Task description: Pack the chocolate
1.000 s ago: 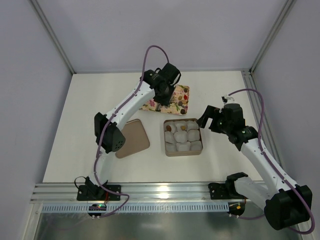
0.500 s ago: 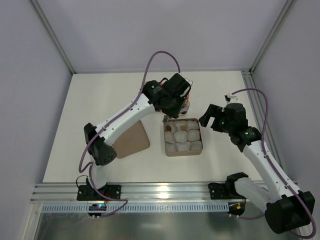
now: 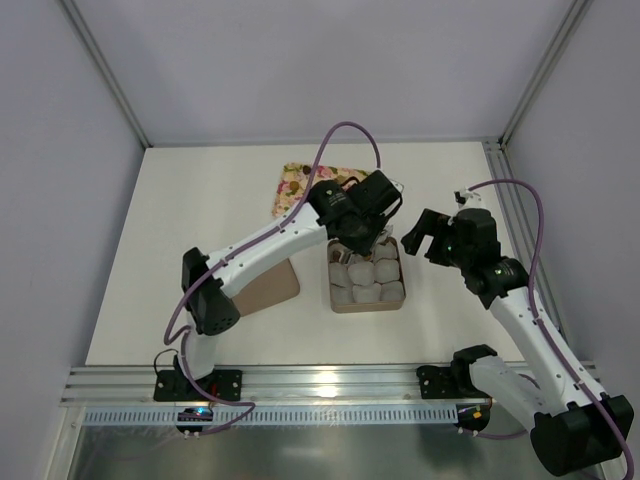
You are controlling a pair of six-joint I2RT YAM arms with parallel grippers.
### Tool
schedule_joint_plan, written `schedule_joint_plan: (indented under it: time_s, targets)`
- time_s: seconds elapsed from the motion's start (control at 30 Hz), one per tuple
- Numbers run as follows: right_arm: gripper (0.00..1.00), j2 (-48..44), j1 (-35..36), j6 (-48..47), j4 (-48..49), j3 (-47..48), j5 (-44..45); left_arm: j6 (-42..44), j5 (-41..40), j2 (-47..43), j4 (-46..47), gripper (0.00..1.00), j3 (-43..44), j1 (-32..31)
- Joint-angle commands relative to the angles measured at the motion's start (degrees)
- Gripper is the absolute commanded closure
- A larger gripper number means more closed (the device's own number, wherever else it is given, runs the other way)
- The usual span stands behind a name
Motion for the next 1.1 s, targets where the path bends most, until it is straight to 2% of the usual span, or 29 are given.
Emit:
schedule_joint_plan:
  time_s: [0.0,0.3,0.8,1.07]
  targets:
    - [0.01,-1.43,0.26,-0.24,0.61,1.26,0.86,-0.33,-1.17,2.1,2.32,0.79,0.52,-0.25]
    - [0.01,-1.44,0.26,-0.15,1.13,0.12,0.51,-0.07,-1.61,4.3,2.85,0.78,-0.19,-0.34]
    - [0.01,-1.43,0.26,-0.07,1.75,-0.41,0.16,0.02,-0.91,5.0,3.11,0.64,-0.8,-0.43]
    - [0.01,-1.17,0.26,0.02,1.92,-0.59,-0.02,0.02,-1.35,4.3,2.85,0.64,-0.54,-0.61]
